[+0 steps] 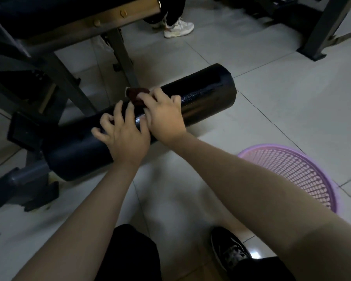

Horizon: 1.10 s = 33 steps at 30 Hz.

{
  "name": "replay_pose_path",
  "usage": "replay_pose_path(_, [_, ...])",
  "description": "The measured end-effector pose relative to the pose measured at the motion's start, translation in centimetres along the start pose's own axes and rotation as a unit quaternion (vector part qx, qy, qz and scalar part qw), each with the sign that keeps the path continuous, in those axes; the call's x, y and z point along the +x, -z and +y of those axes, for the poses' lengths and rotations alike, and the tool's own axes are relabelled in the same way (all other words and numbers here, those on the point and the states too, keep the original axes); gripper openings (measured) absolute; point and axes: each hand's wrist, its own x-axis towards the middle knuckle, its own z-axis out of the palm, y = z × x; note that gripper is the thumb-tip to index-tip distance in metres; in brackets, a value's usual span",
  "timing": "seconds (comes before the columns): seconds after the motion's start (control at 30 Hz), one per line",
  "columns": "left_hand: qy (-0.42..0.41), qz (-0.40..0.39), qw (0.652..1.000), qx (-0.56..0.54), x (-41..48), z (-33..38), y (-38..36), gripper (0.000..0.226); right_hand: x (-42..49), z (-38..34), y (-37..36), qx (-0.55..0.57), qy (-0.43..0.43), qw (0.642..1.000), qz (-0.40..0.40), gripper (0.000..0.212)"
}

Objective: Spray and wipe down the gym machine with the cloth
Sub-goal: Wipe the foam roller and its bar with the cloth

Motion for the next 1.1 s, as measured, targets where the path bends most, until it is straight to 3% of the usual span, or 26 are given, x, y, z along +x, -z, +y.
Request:
replay_pose_path(0.1, [0.016, -0.006, 1.0, -0.007, 0.1, 0.3, -0.1, 0.054, 1.1, 3.4, 1.1, -0.054, 0.007, 0.998, 0.02, 0.04])
replay_pose_path(0.33, [0.013, 0.023, 1.0, -0.011, -0.5, 0.1, -0.7, 0.052, 3.0, 13.7, 5.0, -0.064, -0.276, 0.955, 0.087, 0.047])
replay_pose_path(0.4, [0.014, 0.025, 1.0, -0.008, -0.7, 0.1, -0.8, 0.053, 3.0, 13.2, 4.7, -0.039, -0.31, 0.945, 0.099, 0.047])
replay_pose_path(0.47, [0.016, 0.03, 0.999, -0.01, -0.7, 0.2, -0.9, 0.052, 2.8, 10.7, 3.9, -0.042, -0.284, 0.955, 0.078, 0.045])
replay_pose_path(0.57, [0.021, 0.028, 0.999, -0.014, -0.6, 0.4, -0.7, 0.053, 2.1, 5.0, 2.0, -0.059, -0.148, 0.987, 0.021, 0.041])
replay_pose_path(0.67, [0.014, 0.007, 1.0, -0.014, -0.8, 0.2, -0.4, 0.055, 0.9, 0.2, -0.1, -0.004, -0.022, 1.0, -0.009, 0.04])
replay_pose_path(0.73, [0.005, 0.0, 1.0, -0.007, -1.0, -0.2, -0.5, 0.055, 0.5, -0.9, -0.5, 0.031, 0.013, 0.999, -0.032, 0.039])
replay_pose_path(0.83, [0.007, 0.014, 1.0, -0.004, -1.1, -0.2, -0.7, 0.053, 1.0, 1.1, 0.2, -0.019, 0.048, 0.999, -0.014, 0.042])
replay_pose_path(0.93, [0.012, 0.021, 1.0, -0.013, -0.9, 0.0, -0.8, 0.054, 2.2, 5.6, 1.8, -0.064, -0.047, 0.997, 0.013, 0.044])
replay_pose_path(1.1, [0.007, 0.025, 1.0, -0.011, -1.0, -0.1, -0.9, 0.053, 3.5, 11.9, 4.5, -0.028, -0.234, 0.968, 0.087, 0.05])
